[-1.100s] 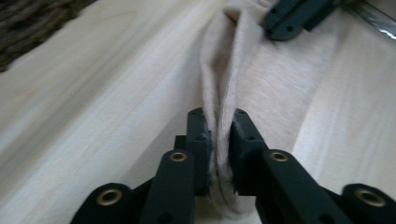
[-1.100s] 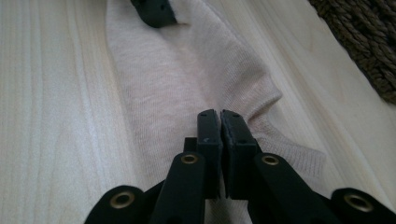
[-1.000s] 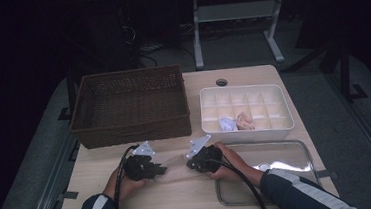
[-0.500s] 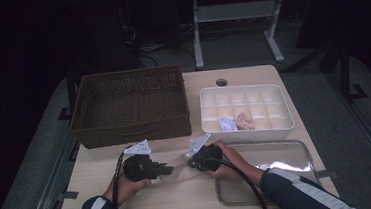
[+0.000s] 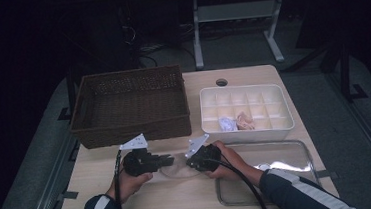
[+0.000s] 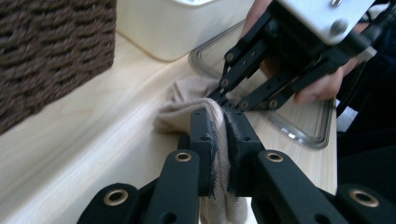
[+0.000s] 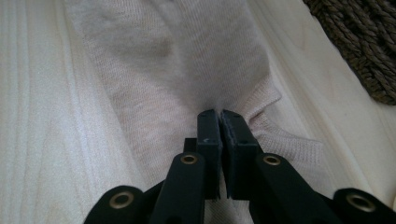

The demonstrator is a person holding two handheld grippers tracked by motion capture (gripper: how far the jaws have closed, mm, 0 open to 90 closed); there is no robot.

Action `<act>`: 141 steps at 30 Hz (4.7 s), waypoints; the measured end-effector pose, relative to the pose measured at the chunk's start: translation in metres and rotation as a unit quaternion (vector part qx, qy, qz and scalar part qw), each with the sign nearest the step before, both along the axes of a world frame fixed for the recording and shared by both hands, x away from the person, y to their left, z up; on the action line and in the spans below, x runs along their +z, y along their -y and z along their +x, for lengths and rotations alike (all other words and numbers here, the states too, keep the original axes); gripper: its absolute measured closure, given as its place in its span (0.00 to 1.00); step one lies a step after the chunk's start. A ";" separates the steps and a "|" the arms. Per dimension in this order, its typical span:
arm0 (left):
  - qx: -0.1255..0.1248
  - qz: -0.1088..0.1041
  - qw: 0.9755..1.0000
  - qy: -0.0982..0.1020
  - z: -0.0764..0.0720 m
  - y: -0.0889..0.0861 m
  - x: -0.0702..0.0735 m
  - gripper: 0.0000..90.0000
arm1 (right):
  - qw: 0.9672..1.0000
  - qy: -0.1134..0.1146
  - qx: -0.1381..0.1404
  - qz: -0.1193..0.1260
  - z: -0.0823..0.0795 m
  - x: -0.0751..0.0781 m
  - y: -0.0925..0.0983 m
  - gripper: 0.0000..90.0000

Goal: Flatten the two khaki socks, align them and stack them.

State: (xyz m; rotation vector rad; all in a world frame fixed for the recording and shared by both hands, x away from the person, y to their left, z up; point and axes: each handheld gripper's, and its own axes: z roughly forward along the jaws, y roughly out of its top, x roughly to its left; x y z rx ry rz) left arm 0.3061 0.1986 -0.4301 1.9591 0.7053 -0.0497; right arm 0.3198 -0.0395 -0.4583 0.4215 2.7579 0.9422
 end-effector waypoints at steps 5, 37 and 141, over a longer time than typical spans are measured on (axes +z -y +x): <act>0.018 -0.021 0.999 0.017 0.006 0.008 0.007 0.92 | 1.000 0.002 -0.004 0.004 0.001 -0.001 -0.005 0.94; 0.080 -0.005 0.996 0.039 0.004 0.011 0.010 0.93 | 0.999 0.003 0.016 0.049 0.011 0.011 -0.008 0.72; -0.015 0.036 0.997 0.065 0.017 0.070 0.001 0.52 | 0.997 -0.012 -0.065 0.031 0.032 0.013 0.049 0.78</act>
